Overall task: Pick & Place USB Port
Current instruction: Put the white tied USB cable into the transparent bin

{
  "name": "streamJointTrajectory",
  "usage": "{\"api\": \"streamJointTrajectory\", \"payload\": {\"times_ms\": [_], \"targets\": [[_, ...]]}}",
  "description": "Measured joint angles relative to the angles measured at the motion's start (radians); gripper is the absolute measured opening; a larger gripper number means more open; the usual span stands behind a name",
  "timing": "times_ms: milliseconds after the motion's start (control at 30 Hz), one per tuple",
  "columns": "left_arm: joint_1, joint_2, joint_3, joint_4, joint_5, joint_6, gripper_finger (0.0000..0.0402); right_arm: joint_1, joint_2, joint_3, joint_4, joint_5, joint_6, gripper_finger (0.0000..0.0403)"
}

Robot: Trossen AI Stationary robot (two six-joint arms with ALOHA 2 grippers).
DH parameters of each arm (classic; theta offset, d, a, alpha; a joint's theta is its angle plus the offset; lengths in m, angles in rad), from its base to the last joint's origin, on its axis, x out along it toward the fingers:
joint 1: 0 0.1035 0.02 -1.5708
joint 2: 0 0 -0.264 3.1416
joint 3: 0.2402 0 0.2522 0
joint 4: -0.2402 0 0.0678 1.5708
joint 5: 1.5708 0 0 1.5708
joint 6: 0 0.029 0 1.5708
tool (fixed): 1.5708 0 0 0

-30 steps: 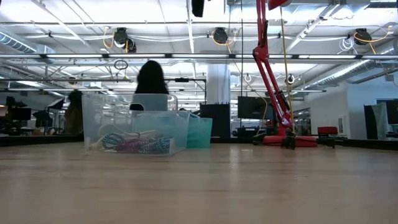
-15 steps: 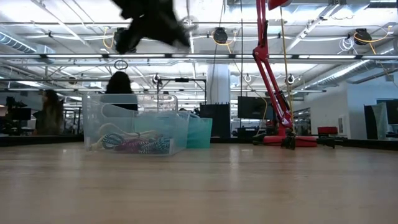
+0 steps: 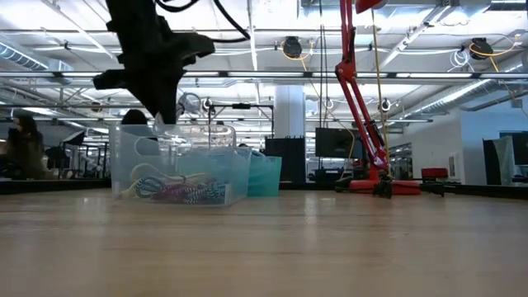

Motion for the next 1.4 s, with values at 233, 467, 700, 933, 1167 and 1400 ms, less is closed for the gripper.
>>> {"api": "streamJointTrajectory", "payload": {"times_ms": [233,467,700,933,1167,1400], "targets": [[0.049,0.037,0.001,0.008,0.115,0.028,0.0013,0.002,0.0,0.0,0.0,0.0,-0.001,0.0211],[0.033,0.133,0.001,0.081,0.214,0.042,0.0013,0.006,0.0,0.0,0.0,0.0,-0.008,0.0211],[0.055,0.155,0.001,0.081,0.246,0.01,0.0013,0.008,0.0,0.0,0.0,-0.001,-0.005,0.0212],[0.077,0.155,0.001,0.063,0.255,0.003,0.0039,0.031,0.0,0.0,0.024,-0.001,-0.034,0.0211],[0.087,0.155,0.001,0.055,0.255,-0.01,0.0023,0.05,0.0,0.0,0.038,-0.001,-0.056,0.021],[0.087,0.155,0.001,0.053,0.256,-0.005,0.0053,0.051,0.0,0.0,0.052,-0.001,-0.067,0.021]]}}
